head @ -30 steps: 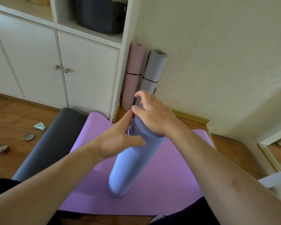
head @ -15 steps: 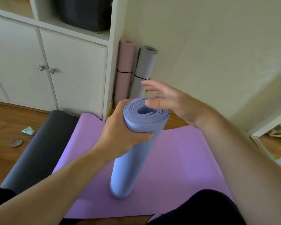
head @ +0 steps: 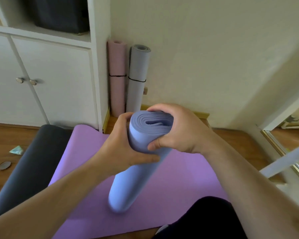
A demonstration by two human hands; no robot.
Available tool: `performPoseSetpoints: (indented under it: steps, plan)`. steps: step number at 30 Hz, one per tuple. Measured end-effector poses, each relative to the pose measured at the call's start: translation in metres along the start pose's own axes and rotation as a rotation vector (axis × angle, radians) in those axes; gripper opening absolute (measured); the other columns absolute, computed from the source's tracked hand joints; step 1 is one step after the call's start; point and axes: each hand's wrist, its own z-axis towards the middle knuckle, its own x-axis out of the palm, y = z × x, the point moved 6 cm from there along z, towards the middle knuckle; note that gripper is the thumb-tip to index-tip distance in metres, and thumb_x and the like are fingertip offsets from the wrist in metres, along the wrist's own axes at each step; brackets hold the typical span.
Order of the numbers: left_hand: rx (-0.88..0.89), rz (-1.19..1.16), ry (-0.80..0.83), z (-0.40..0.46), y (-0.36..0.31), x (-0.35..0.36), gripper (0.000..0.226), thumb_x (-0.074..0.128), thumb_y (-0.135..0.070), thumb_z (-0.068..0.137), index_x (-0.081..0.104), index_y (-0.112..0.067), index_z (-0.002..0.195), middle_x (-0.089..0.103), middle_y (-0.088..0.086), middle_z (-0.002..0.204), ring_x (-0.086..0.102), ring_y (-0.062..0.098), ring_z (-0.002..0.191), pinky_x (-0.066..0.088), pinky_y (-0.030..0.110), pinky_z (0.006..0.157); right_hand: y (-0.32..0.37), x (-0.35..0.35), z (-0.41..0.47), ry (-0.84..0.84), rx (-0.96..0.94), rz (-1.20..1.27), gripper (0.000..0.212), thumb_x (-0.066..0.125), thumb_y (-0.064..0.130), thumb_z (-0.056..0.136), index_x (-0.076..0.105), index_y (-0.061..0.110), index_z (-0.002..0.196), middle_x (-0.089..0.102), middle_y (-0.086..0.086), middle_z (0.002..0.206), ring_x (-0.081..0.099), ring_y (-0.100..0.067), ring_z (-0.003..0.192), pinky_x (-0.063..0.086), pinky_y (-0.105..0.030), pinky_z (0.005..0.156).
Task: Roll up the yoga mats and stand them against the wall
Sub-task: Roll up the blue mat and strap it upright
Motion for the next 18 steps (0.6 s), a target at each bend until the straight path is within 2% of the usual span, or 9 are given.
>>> performPoseSetpoints:
  steps: [2, 5, 7, 9, 11, 13, 15, 16, 18]
  plan:
    - [0.021, 0.07, 0.009, 0.004, -0.015, 0.015, 0.121, 0.109, -0.031, 0.044, 0.039, -0.041, 0.142, 0.06, -0.022, 0.129, 0.061, -0.001, 0.118, 0.057, 0.021, 0.085, -0.016, -0.018, -0.012, -0.081, 0.009, 0.114, 0.083, 0.106, 0.029, 0.051, 0.068, 0.034, 0.126, 0.072, 0.019, 0.117, 0.067, 0.0, 0.111, 0.054, -0.027, 0.097]
    - [0.07, 0.235, 0.01, 0.023, -0.049, 0.047, 0.108, 0.106, -0.044, 0.046, 0.042, -0.047, 0.134, 0.063, -0.028, 0.113, 0.062, -0.007, 0.102, 0.054, 0.017, 0.075, -0.051, -0.043, -0.035, -0.201, 0.03, 0.293, 0.08, 0.102, 0.031, 0.05, 0.07, 0.03, 0.123, 0.073, 0.011, 0.116, 0.069, -0.008, 0.109, 0.055, -0.028, 0.097]
    - [0.115, 0.418, 0.09, 0.039, -0.066, 0.08, 0.1, 0.101, -0.052, 0.052, 0.042, -0.048, 0.132, 0.062, -0.028, 0.105, 0.062, -0.003, 0.093, 0.054, 0.026, 0.074, -0.086, -0.055, -0.056, -0.258, 0.069, 0.422, 0.078, 0.101, 0.029, 0.051, 0.069, 0.031, 0.123, 0.072, 0.005, 0.119, 0.069, -0.014, 0.111, 0.056, -0.032, 0.097]
    - [0.146, 0.554, 0.195, 0.053, -0.073, 0.12, 0.094, 0.096, -0.055, 0.056, 0.044, -0.044, 0.132, 0.06, -0.026, 0.101, 0.061, 0.0, 0.088, 0.052, 0.031, 0.072, -0.127, -0.059, -0.082, -0.277, 0.155, 0.55, 0.076, 0.099, 0.021, 0.055, 0.069, 0.032, 0.124, 0.07, 0.005, 0.122, 0.069, -0.011, 0.109, 0.057, -0.03, 0.092]
    - [0.18, 0.637, 0.309, 0.061, -0.066, 0.166, 0.09, 0.093, -0.059, 0.056, 0.045, -0.042, 0.13, 0.061, -0.023, 0.103, 0.063, 0.006, 0.089, 0.052, 0.033, 0.073, -0.168, -0.057, -0.108, -0.27, 0.244, 0.595, 0.076, 0.099, 0.017, 0.058, 0.067, 0.031, 0.126, 0.069, 0.007, 0.12, 0.069, -0.009, 0.106, 0.057, -0.03, 0.09]
    - [0.201, 0.696, 0.436, 0.064, -0.049, 0.214, 0.091, 0.094, -0.059, 0.055, 0.047, -0.039, 0.13, 0.064, -0.017, 0.11, 0.064, 0.015, 0.092, 0.053, 0.037, 0.075, -0.213, -0.05, -0.138, -0.251, 0.348, 0.586, 0.078, 0.101, 0.013, 0.063, 0.064, 0.031, 0.13, 0.068, 0.004, 0.124, 0.069, -0.014, 0.104, 0.059, -0.035, 0.089]
    - [0.176, 0.716, 0.579, 0.066, -0.023, 0.261, 0.091, 0.099, -0.051, 0.055, 0.049, -0.036, 0.13, 0.066, -0.012, 0.11, 0.064, 0.014, 0.086, 0.051, 0.035, 0.065, -0.259, -0.038, -0.176, -0.209, 0.465, 0.625, 0.079, 0.098, 0.009, 0.071, 0.061, 0.03, 0.138, 0.066, -0.002, 0.13, 0.07, -0.021, 0.109, 0.061, -0.037, 0.087]
    - [0.158, 0.716, 0.645, 0.065, -0.008, 0.283, 0.091, 0.101, -0.048, 0.054, 0.05, -0.036, 0.128, 0.066, -0.011, 0.108, 0.064, 0.013, 0.083, 0.052, 0.036, 0.06, -0.281, -0.031, -0.198, -0.199, 0.521, 0.673, 0.076, 0.095, 0.01, 0.076, 0.06, 0.029, 0.142, 0.065, -0.003, 0.134, 0.069, -0.023, 0.114, 0.061, -0.037, 0.088]
    - [0.128, 0.722, 0.732, 0.062, 0.024, 0.321, 0.089, 0.103, -0.045, 0.051, 0.05, -0.038, 0.123, 0.067, -0.009, 0.105, 0.066, 0.015, 0.086, 0.058, 0.044, 0.061, -0.325, -0.015, -0.246, -0.245, 0.646, 0.755, 0.063, 0.088, 0.019, 0.083, 0.064, 0.028, 0.14, 0.066, -0.003, 0.135, 0.067, -0.019, 0.12, 0.06, -0.037, 0.093]
